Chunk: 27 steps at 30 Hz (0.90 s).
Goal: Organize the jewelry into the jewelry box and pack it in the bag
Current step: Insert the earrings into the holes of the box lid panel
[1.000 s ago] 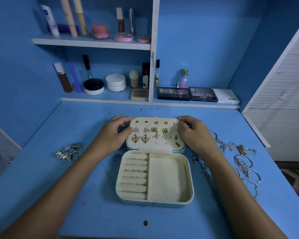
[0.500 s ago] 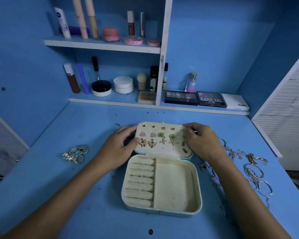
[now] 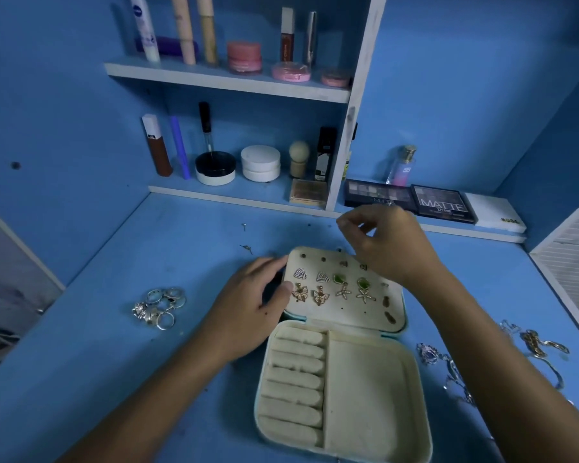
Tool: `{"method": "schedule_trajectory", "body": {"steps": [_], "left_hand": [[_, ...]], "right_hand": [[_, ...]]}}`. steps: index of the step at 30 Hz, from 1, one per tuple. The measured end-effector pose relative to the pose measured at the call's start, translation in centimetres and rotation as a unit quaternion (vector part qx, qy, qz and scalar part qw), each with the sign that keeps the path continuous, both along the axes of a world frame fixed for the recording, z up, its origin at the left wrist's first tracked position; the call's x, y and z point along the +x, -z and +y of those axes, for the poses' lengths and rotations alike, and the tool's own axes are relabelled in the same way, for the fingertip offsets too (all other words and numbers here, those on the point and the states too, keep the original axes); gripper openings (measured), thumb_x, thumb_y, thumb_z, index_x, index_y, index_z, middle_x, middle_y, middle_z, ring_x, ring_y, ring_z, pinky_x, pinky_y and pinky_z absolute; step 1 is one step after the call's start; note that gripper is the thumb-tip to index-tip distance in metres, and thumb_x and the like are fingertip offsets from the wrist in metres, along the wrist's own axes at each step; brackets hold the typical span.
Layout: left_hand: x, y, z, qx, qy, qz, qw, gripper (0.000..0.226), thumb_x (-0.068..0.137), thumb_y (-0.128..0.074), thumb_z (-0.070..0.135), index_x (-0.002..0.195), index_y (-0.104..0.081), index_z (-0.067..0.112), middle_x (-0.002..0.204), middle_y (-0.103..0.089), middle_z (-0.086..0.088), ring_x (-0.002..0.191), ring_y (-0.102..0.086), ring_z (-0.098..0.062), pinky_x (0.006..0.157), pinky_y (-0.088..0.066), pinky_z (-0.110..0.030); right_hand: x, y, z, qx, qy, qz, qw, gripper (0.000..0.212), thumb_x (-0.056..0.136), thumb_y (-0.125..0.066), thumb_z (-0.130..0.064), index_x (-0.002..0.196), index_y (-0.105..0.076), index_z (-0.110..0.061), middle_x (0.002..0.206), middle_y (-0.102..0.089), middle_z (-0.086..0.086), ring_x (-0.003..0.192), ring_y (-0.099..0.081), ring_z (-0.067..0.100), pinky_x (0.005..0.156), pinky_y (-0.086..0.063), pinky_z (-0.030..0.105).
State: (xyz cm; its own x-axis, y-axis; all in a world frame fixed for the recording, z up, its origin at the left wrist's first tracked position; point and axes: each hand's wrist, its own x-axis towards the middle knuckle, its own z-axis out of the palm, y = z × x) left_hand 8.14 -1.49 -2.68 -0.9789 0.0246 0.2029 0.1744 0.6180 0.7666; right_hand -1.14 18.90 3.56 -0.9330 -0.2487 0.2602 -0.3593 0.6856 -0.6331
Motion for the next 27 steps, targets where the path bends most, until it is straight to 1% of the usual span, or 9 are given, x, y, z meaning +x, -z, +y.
{"method": "schedule_trajectory", "body": {"steps": [2,3,5,7,9,10,13,17,27], "left_hand": [[0.0,0.0,0.0,0.007,0.001,0.001,1.0,0.047,0.091,-0.047,0.037,0.136,-0.057,0.027,0.121,-0.058,0.023,0.115,-0.051,0.006,0.094,-0.036,-0.005],[0.0,0.0,0.0,0.009,0.002,0.002,1.0,0.047,0.091,-0.047,0.038,0.136,-0.057,0.027,0.122,-0.058,0.023,0.115,-0.051,0.006,0.095,-0.038,-0.007],[-0.1,0.0,-0.1,0.012,0.002,0.003,1.0,0.047,0.091,-0.048,0.037,0.136,-0.057,0.029,0.122,-0.058,0.024,0.117,-0.051,0.006,0.097,-0.038,-0.009],[-0.1,0.1,-0.1,0.007,0.001,0.006,1.0,0.046,0.091,-0.048,0.037,0.136,-0.056,0.03,0.122,-0.058,0.024,0.118,-0.051,0.005,0.098,-0.039,-0.012],[-0.1,0.1,-0.1,0.002,-0.004,0.008,1.0,0.045,0.091,-0.048,0.037,0.135,-0.056,0.031,0.123,-0.058,0.024,0.119,-0.051,0.003,0.1,-0.04,-0.018],[-0.1,0.2,-0.1,0.001,-0.006,0.005,1.0,0.046,0.091,-0.048,0.039,0.136,-0.056,0.031,0.124,-0.057,0.024,0.12,-0.05,0.003,0.101,-0.04,-0.019],[-0.2,0.3,-0.1,-0.003,-0.009,-0.003,1.0,0.047,0.091,-0.047,0.041,0.137,-0.054,0.034,0.128,-0.054,0.026,0.122,-0.048,0.004,0.103,-0.04,-0.021],[-0.2,0.3,-0.1,0.001,-0.011,0.004,1.0,0.048,0.09,-0.049,0.04,0.138,-0.053,0.035,0.131,-0.052,0.028,0.124,-0.045,0.007,0.103,-0.037,-0.015],[-0.2,0.2,-0.1,0.0,-0.01,-0.007,1.0,0.049,0.09,-0.048,0.041,0.138,-0.052,0.035,0.13,-0.053,0.027,0.124,-0.045,0.006,0.101,-0.036,-0.013]], "right_hand": [[-1.0,-0.6,-1.3,0.02,-0.049,-0.019,0.998,0.014,0.094,-0.064,-0.026,0.088,-0.076,-0.024,0.079,-0.068,-0.02,0.074,-0.063,-0.002,0.061,-0.042,0.004],[-1.5,-0.8,-1.9,0.033,-0.075,-0.036,0.996,0.013,0.094,-0.065,-0.027,0.088,-0.076,-0.025,0.081,-0.069,-0.02,0.076,-0.063,-0.002,0.066,-0.046,0.009],[-2.7,-1.0,-3.2,0.07,-0.118,-0.069,0.988,0.013,0.092,-0.066,-0.03,0.087,-0.077,-0.024,0.084,-0.072,-0.015,0.08,-0.065,0.002,0.075,-0.052,0.021],[-3.9,-1.1,-4.6,0.121,-0.149,-0.103,0.976,0.02,0.091,-0.067,-0.036,0.084,-0.077,-0.02,0.08,-0.072,-0.007,0.072,-0.064,0.006,0.073,-0.053,0.026],[-4.8,-1.2,-5.9,0.171,-0.174,-0.135,0.96,0.022,0.09,-0.068,-0.04,0.081,-0.076,-0.021,0.077,-0.07,-0.009,0.065,-0.059,0.002,0.066,-0.05,0.023],[-5.1,-1.2,-6.5,0.192,-0.187,-0.143,0.953,0.02,0.089,-0.069,-0.04,0.083,-0.076,-0.022,0.079,-0.07,-0.013,0.069,-0.059,0.0,0.066,-0.049,0.021],[-5.8,-1.0,-8.1,0.229,-0.22,-0.148,0.937,0.016,0.085,-0.074,-0.038,0.089,-0.078,-0.023,0.087,-0.072,-0.016,0.083,-0.064,-0.002,0.072,-0.049,0.019],[-6.2,-0.6,-9.4,0.264,-0.233,-0.153,0.924,0.014,0.078,-0.078,-0.044,0.082,-0.079,-0.031,0.084,-0.073,-0.02,0.085,-0.065,-0.003,0.08,-0.055,0.024],[-6.6,0.0,-9.7,0.258,-0.234,-0.15,0.925,0.007,0.081,-0.077,-0.034,0.084,-0.078,-0.028,0.087,-0.073,-0.016,0.086,-0.067,0.003,0.082,-0.058,0.029]]}}
